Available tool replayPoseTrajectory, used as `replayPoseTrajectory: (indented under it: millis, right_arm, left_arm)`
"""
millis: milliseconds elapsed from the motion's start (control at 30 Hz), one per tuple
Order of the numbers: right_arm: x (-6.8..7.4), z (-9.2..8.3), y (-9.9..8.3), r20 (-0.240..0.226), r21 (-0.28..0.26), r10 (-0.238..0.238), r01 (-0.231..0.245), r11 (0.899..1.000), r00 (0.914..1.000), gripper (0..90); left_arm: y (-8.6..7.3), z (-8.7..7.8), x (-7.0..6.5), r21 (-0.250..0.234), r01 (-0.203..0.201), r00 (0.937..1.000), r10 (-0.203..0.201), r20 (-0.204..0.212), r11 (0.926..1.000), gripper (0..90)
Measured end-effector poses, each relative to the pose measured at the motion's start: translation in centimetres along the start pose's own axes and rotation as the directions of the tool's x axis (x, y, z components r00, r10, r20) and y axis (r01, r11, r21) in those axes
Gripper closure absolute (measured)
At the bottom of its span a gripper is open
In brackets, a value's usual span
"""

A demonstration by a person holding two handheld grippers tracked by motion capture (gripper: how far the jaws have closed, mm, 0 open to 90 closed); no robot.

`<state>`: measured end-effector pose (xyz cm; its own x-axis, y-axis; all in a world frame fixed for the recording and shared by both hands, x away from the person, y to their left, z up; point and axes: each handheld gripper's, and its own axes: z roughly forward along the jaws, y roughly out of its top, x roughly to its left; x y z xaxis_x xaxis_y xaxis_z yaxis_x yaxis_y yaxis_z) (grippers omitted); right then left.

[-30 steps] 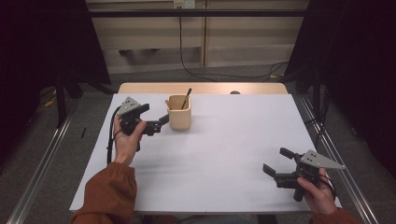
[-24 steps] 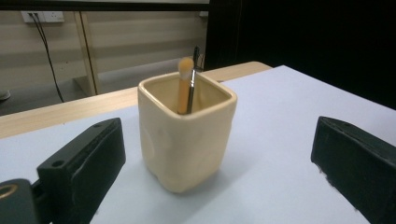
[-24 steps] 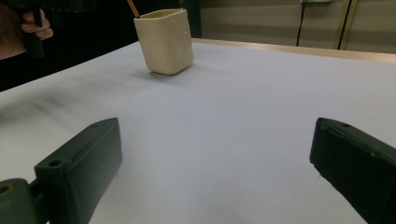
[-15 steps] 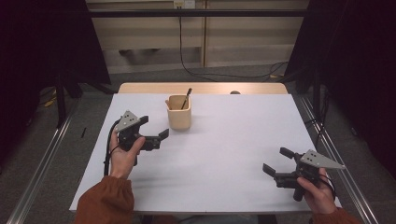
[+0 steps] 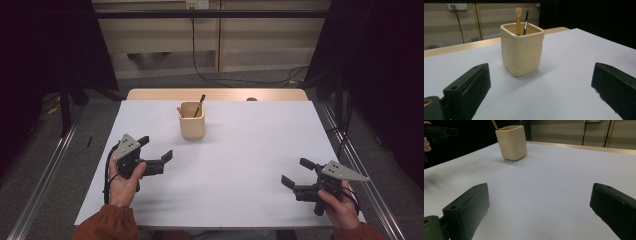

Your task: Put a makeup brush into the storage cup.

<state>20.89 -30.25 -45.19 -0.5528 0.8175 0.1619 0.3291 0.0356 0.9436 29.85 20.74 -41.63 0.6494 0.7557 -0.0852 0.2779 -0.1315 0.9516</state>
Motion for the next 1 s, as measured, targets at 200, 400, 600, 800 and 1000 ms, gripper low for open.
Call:
replayPoseTrajectory:
  millis: [200, 400, 600, 800, 1000]
  right_arm:
    - [0.0, 0.0, 0.0, 0.000, 0.002, -0.001, 0.001, 1.000, 1.0000, 1.8]
    - [0.0, 0.0, -0.1, 0.004, 0.006, 0.003, -0.003, 1.000, 1.0000, 1.7]
    - [0.0, 0.0, -0.1, 0.004, 0.003, 0.003, -0.003, 1.000, 1.0000, 1.8]
    - [0.0, -0.1, 0.0, 0.004, 0.000, 0.003, -0.003, 1.000, 1.0000, 1.8]
    - [0.0, -0.2, 0.0, -0.001, -0.004, 0.004, -0.004, 1.000, 1.0000, 1.7]
  left_arm:
    - [-0.7, -1.6, -0.3, -0.008, 0.007, 1.0000, -0.007, -0.002, 0.9999, 2.5]
    - [-1.8, -3.2, -0.6, -0.007, 0.007, 0.9999, -0.007, 0.012, 1.0000, 1.9]
    - [-3.1, -4.0, -0.9, -0.003, 0.035, 0.9994, -0.035, 0.006, 0.9994, 1.7]
    - [-3.4, -5.1, -1.0, -0.001, 0.054, 0.9985, -0.054, -0.007, 0.9985, 2.4]
    - [-3.8, -5.6, -0.8, -0.019, 0.063, 0.9978, -0.063, -0.021, 0.9978, 2.4]
